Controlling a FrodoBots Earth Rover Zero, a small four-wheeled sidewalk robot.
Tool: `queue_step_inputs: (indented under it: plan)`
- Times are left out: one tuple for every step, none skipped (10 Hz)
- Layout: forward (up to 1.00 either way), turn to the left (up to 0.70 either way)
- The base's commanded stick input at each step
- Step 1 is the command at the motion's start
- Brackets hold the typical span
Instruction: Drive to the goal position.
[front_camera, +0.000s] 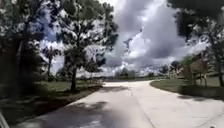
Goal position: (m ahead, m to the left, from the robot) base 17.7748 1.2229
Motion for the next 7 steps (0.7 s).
queue_step_inputs:
  plan:
    - [0.7, -0.09]
    - [0.7, -0.35]
    - [0.7, -0.35]
    - [0.7, -0.35]
    - [0.7, -0.12]
    - [0.7, 0.0]
    - [0.7, 0.0]
